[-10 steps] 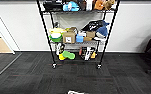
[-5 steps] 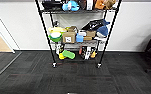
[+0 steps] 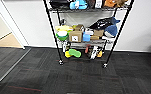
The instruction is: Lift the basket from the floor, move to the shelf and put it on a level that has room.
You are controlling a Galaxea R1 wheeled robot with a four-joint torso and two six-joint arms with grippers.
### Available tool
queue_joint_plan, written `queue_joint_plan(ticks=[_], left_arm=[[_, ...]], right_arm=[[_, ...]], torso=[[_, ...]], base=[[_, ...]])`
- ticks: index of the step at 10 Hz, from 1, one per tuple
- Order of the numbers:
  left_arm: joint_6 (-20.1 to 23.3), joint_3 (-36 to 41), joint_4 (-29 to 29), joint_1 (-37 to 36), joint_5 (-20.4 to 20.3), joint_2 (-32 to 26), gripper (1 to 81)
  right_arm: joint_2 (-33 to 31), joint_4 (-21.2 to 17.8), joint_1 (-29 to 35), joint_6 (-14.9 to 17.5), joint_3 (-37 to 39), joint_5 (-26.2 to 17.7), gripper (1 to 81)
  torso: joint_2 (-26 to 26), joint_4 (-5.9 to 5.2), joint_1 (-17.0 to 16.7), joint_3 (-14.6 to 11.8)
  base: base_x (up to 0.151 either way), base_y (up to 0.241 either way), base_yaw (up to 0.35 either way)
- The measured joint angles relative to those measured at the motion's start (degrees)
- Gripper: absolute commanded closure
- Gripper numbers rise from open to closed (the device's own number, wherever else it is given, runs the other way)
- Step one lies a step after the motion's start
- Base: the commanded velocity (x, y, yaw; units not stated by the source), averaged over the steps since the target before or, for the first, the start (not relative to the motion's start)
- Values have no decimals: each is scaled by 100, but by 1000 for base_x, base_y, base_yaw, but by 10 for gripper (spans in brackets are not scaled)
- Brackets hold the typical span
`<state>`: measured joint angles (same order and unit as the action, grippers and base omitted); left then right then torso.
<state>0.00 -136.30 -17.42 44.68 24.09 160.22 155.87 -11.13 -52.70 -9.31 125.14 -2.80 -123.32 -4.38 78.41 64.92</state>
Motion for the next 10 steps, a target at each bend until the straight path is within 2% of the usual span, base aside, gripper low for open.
queue_joint_plan(ticks=[1,2,4,5,8,10], left_arm=[[0,119,-49,38,-30,-140,811],[0,133,-68,116,-26,-178,811],[13,218,-123,236,-4,-57,811],[16,267,-165,212,-17,-30,811],[21,278,-179,239,-55,-132,811],[18,549,-187,317,-83,-294,811]], right_arm=[[20,0,-2,0,-50,35,811],[20,-2,-30,0,-74,33,811],[-190,0,-173,-66,-177,27,811],[-352,-2,-182,-83,-278,96,811],[-378,-2,-195,-82,-488,234,811],[-380,5,-212,-79,-521,201,811]], torso=[[148,4,-99,-41],[284,81,-186,-129],[675,325,-439,-393],[863,409,-566,-443],[1412,428,-916,-500],[1803,428,-1167,-502]], base=[[0,0,0],[0,0,0],[0,0,0],[0,0,0],[0,0,0],[0,0,0]])
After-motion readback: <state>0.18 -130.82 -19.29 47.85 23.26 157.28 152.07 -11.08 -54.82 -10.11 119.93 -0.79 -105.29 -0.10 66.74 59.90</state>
